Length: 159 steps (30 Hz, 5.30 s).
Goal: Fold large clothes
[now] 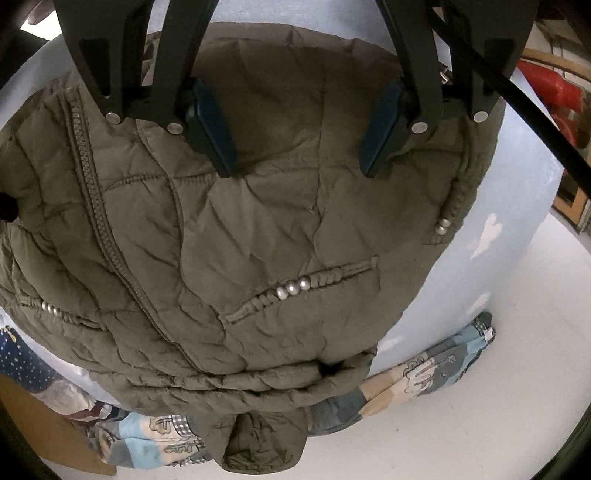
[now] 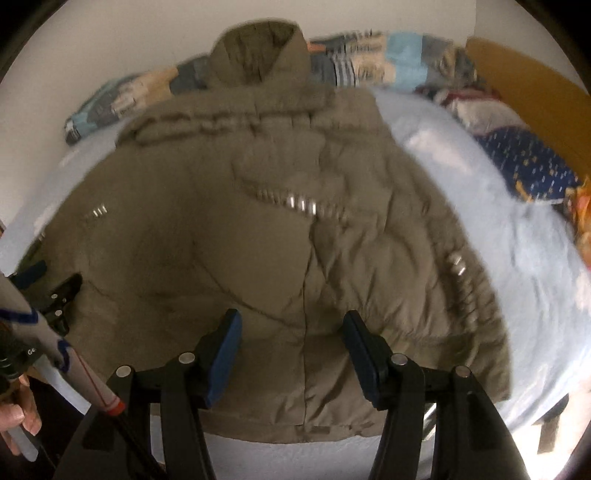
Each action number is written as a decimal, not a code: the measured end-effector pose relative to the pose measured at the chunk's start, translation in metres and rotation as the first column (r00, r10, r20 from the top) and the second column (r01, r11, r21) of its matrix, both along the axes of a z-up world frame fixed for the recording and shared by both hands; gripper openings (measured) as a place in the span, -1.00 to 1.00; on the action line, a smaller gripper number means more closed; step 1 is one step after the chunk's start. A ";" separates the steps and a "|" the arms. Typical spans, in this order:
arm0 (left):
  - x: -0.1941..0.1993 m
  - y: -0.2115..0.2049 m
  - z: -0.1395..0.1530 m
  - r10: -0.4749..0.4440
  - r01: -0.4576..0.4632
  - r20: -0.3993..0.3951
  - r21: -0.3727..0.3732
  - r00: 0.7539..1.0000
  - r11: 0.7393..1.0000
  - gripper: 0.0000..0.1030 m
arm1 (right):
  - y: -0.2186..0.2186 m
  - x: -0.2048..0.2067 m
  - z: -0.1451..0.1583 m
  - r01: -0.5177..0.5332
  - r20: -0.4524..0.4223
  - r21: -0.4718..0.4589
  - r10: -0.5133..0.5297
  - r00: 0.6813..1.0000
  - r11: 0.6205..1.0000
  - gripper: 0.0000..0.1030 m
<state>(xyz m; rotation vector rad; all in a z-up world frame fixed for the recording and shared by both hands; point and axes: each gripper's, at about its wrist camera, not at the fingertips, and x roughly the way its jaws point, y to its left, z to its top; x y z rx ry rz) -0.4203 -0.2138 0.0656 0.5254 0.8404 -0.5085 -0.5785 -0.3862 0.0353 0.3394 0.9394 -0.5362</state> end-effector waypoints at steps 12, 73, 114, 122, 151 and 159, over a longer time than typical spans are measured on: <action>-0.023 0.005 0.045 -0.019 0.038 0.133 -0.137 0.991 0.990 0.35 | 0.019 -0.017 0.023 0.010 0.112 -0.091 0.000 0.994 0.996 0.32; -0.069 0.036 0.145 0.011 0.061 0.212 -0.332 0.977 0.941 0.35 | 0.093 -0.032 0.104 -0.026 0.186 -0.320 0.090 0.978 0.947 0.54; 0.264 -0.092 0.111 0.073 -0.127 -0.141 -0.429 0.987 0.894 0.54 | -0.256 0.348 0.224 -0.016 0.215 0.085 -0.002 0.977 0.996 0.61; 0.274 -0.102 0.091 0.039 -0.094 -0.148 -0.388 0.988 0.917 0.54 | -0.331 0.448 0.177 0.075 0.189 0.040 -0.082 0.979 0.996 0.61; 0.347 -0.180 0.150 -0.110 -0.155 -0.342 -0.659 0.933 0.736 0.54 | -0.277 0.361 0.191 -0.030 0.300 -0.078 0.052 0.953 0.997 -0.86; 0.329 -0.156 0.127 -0.171 -0.171 -0.385 -0.707 0.907 0.687 0.54 | -0.212 0.286 0.174 -0.143 0.337 -0.086 0.164 0.927 0.986 -0.86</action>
